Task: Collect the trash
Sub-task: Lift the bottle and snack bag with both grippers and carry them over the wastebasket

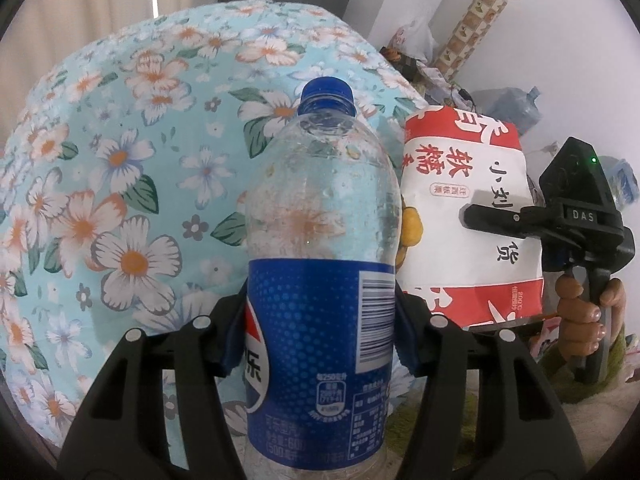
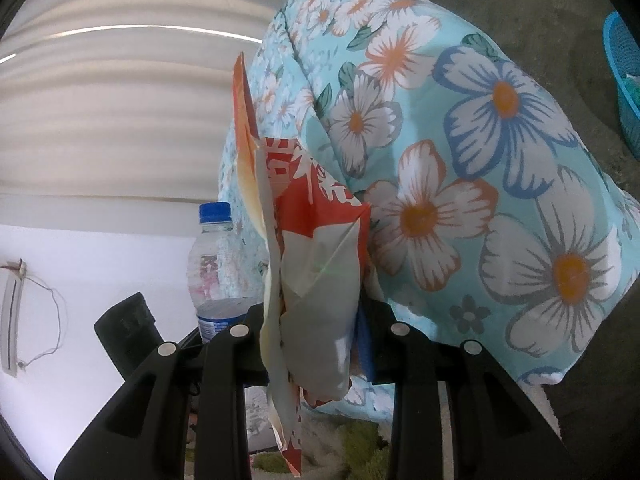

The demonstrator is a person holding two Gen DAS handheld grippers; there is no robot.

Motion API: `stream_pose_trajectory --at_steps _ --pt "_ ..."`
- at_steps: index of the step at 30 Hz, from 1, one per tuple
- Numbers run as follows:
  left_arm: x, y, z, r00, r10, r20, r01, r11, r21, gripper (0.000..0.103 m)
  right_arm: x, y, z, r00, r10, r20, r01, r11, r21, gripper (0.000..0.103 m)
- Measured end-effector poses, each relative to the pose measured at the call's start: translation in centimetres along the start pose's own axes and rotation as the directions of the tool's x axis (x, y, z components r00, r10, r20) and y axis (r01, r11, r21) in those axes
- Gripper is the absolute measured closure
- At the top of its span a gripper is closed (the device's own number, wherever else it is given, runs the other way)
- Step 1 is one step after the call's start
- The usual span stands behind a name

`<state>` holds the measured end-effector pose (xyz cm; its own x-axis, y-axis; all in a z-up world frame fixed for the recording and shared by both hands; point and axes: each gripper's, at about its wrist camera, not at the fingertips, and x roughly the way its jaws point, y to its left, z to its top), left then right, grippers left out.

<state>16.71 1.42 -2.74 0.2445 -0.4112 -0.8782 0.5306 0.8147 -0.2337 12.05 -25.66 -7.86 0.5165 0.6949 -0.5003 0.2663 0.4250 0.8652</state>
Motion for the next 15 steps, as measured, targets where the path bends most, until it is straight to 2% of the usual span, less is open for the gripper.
stream_pose_trajectory --at_steps 15 --pt "-2.9 -2.4 -1.5 0.995 0.063 0.080 -0.067 0.996 0.051 0.047 0.0 0.6 -1.0 1.000 0.027 0.002 -0.027 0.999 -0.019 0.073"
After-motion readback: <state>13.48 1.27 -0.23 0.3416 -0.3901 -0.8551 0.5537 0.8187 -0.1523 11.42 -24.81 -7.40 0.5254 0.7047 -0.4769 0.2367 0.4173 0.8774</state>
